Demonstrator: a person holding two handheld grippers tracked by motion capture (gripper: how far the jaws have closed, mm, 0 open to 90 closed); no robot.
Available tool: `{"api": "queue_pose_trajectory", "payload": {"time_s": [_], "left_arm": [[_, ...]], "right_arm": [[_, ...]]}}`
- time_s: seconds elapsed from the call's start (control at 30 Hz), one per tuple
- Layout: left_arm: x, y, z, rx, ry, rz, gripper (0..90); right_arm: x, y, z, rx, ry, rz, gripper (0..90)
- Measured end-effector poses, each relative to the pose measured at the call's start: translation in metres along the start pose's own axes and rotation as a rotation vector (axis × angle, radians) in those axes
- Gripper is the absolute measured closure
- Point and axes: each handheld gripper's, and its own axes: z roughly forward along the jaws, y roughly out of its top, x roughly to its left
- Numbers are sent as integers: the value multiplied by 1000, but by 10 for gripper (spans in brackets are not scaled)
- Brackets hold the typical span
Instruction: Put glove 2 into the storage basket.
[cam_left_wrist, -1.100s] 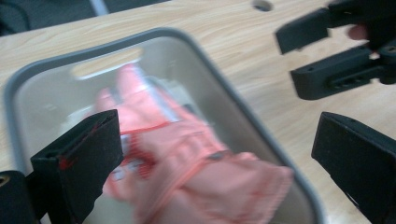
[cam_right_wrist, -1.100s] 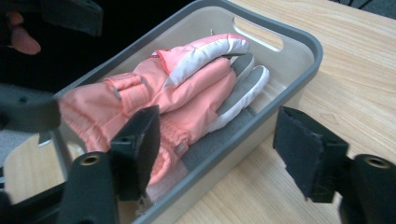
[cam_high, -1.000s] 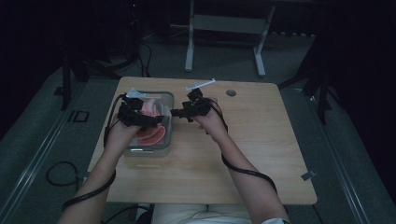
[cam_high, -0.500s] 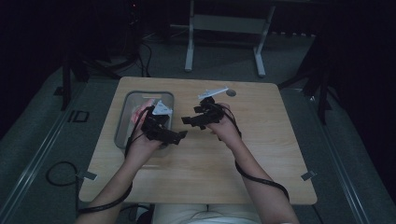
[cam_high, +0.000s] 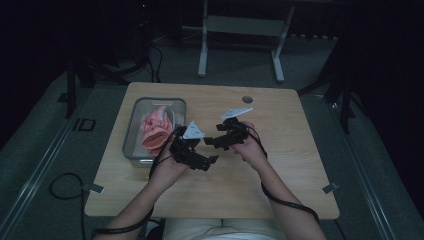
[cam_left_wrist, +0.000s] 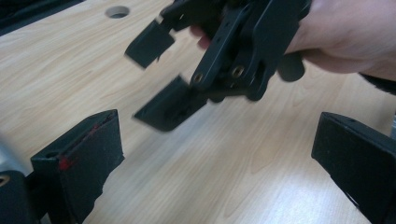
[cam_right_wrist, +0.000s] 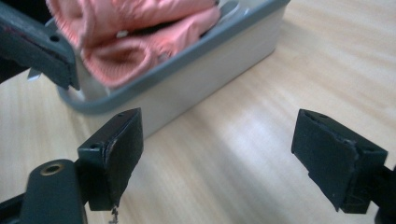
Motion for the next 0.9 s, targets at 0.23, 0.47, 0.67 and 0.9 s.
{"api": "queue_pose_trajectory", "payload": {"time_s": [0.23, 0.47, 0.67, 0.9], "left_arm": [[-12, -13, 20, 26, -14, 40, 16], [-21, -27, 36, 43, -79, 35, 16], [-25, -42, 47, 48, -94, 29, 16], [-29, -54, 55, 62, -116, 24, 16]], "right_arm": [[-1, -25, 3, 22, 12, -13, 167], [-2, -45, -3, 21, 0, -27, 163], [-8, -63, -10, 28, -48, -7, 161], [-8, -82, -12, 33, -66, -33, 155]]}}
